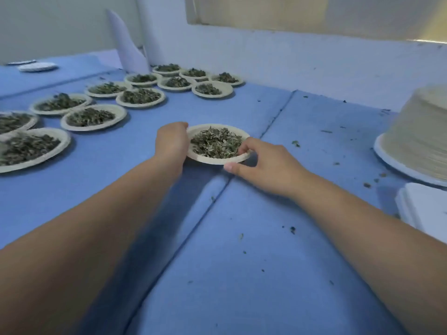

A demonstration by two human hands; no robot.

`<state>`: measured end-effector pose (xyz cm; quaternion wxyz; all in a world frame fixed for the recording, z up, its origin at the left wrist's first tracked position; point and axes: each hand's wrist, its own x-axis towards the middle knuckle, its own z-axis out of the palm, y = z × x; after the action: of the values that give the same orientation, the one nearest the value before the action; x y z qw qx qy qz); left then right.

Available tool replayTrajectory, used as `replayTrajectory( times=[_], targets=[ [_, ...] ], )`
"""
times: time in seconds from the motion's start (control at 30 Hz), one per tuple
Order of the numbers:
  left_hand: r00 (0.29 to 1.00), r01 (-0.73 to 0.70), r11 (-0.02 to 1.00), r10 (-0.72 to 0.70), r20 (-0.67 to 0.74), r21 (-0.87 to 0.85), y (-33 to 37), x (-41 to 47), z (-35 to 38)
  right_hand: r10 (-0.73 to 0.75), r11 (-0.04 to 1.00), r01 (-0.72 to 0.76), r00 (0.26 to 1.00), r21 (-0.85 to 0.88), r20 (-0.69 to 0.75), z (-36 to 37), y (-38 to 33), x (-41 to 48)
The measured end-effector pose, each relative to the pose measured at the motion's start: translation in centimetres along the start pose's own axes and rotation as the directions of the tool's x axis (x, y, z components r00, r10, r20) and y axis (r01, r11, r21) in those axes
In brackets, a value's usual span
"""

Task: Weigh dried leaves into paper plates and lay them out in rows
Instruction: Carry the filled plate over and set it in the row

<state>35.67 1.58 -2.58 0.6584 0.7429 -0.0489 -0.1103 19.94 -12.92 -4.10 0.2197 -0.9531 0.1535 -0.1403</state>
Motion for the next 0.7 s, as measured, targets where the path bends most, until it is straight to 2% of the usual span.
replayTrajectory(
  times=[0.1, 0.2, 0.3, 0.43, 0.57, 0.6, 0.7],
  targets=[
    [0.985, -0.174, 0.938, 0.169, 0.044, 0.299, -1.1, 2.6, -2.6, 0.019, 0.998, -0.019, 1.000, -0.052, -0.001, 2.7, -0.5, 4.2],
    [0.952, -0.287, 0.772, 0.298, 0.076, 0.567, -2.5, 4.0, -4.6, 0.054, 0.991, -0.051, 0.998, -0.120, 0.021, 5.0, -0.9, 8.4],
    [0.940, -0.329, 0.695, 0.307, 0.150, 0.639, -3.3, 4.4, -4.5, 0.094, 0.975, -0.090, 0.996, -0.201, 0.009, 7.3, -1.8, 13.2],
    [0.932, -0.357, 0.619, 0.290, 0.219, 0.700, -3.6, 4.5, -4.3, 0.147, 0.970, -0.142, 0.989, -0.198, 0.010, 9.7, -3.4, 19.0],
    [0.875, -0.462, 0.357, 0.335, 0.350, 0.812, -4.4, 5.1, -3.5, 0.200, 0.953, -0.198, 0.980, -0.229, -0.017, 11.2, -3.7, 23.2],
    [0.867, -0.473, 0.315, 0.334, 0.370, 0.823, -4.6, 5.3, -3.3, 0.210, 0.949, -0.207, 0.978, -0.236, -0.015, 11.5, -3.7, 24.0],
    [0.863, -0.477, 0.273, 0.328, 0.385, 0.836, -4.8, 5.6, -3.0, 0.222, 0.943, -0.213, 0.975, -0.256, 0.006, 11.8, -3.4, 25.6]
  ],
)
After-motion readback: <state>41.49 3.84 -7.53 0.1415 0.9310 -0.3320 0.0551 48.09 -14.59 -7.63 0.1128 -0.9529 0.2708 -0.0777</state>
